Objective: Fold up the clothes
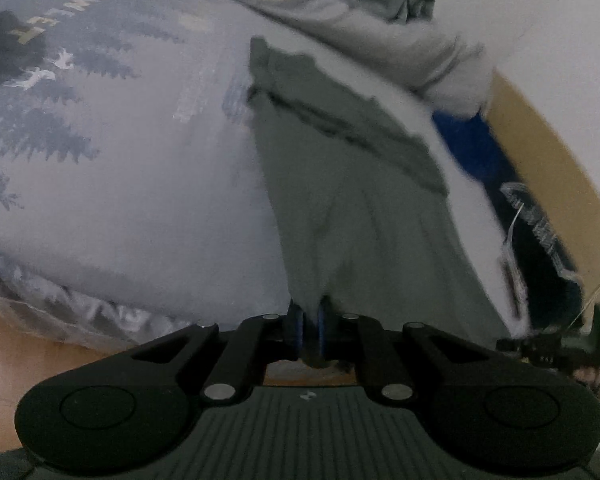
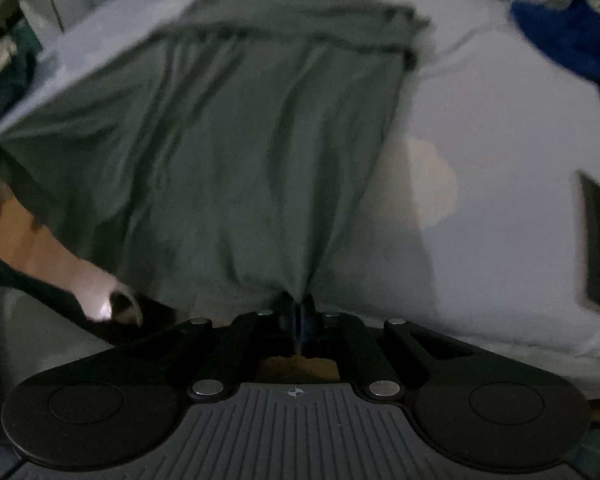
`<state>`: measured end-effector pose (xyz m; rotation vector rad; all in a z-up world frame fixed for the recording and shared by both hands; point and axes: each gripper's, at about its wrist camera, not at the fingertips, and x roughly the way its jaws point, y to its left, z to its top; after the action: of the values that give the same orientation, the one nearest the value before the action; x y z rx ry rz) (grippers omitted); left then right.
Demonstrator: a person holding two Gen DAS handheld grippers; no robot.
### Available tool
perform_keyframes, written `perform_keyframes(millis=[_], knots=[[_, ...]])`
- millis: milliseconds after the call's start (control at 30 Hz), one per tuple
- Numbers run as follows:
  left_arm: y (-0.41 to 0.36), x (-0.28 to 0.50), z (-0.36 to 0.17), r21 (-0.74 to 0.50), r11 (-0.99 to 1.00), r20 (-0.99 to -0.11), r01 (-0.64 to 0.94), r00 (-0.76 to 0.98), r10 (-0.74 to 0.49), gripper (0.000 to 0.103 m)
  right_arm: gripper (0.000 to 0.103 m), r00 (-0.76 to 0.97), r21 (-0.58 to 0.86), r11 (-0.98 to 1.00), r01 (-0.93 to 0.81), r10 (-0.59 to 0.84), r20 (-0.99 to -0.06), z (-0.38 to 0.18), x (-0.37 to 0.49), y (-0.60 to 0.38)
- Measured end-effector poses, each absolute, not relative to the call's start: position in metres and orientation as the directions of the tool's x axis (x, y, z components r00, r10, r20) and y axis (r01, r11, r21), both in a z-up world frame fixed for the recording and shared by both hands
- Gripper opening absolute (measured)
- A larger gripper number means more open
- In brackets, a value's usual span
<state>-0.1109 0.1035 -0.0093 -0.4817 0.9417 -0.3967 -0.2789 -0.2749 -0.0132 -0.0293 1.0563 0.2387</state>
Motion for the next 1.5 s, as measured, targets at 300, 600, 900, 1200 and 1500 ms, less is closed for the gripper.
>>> perform_keyframes(millis=[300,600,900,1200,1500], knots=[[0.118,-0.130,0.017,-0.617,0.781,-0.589,0.103,0.597,-0.544,0.009,0.002,0.548,0.063,0.968,-0.243,0.190,-0.815,0.057,-0.299,-0.298],[0.139,-0.170,0.027,-0.690,0.722,-0.545,0.050,0.620,-0.565,0.009,0.002,0.442,0.015,0.905,-0.425,0.222,-0.869,0.077,-0.324,-0.283],[0.155,-0.131,0.029,-0.808,0.582,-0.457,-0.086,0.715,-0.529,0.009,0.003,0.557,0.205,0.956,-0.209,0.289,-0.778,0.095,-0.276,-0.331],[0.145,-0.051,0.054,-0.873,0.476,-0.362,-0.104,0.792,-0.491,0.009,0.003,0.726,0.379,0.921,-0.087,0.319,-0.609,0.134,-0.217,-0.380],[0.133,0.057,0.061,-0.883,0.450,-0.354,-0.134,0.821,-0.449,0.009,0.003,0.804,0.463,0.887,-0.009,0.281,-0.524,0.139,-0.111,-0.409]])
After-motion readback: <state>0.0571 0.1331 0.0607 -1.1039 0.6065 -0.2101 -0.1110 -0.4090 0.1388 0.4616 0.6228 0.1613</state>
